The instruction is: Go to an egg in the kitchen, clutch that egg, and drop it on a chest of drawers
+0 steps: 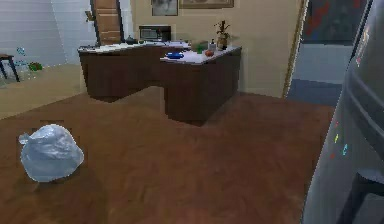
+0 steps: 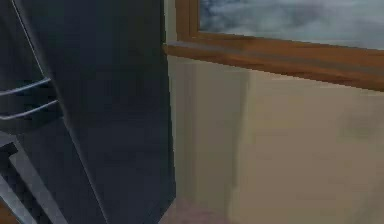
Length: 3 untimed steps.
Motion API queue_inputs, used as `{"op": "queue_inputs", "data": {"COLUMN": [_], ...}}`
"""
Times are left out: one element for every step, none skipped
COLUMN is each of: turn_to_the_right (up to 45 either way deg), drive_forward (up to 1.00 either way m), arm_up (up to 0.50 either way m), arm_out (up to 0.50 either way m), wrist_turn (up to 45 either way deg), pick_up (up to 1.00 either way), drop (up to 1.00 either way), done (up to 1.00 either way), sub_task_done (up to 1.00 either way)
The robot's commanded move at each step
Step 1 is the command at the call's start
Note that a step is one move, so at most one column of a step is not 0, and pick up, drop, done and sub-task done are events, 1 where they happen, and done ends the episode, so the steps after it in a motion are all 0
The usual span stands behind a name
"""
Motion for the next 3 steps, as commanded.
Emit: {"op": "queue_inputs", "data": {"turn_to_the_right": [-18.0,0.0,0.0], "drive_forward": [0.0,1.0,1.0], "arm_up": [0.0,0.0,0.0], "arm_out": [0.0,0.0,0.0], "wrist_turn": [0.0,0.0,0.0], "pick_up": [0.0,0.0,0.0], "drop": [0.0,0.0,0.0], "done": [0.0,0.0,0.0], "sub_task_done": [0.0,0.0,0.0]}}
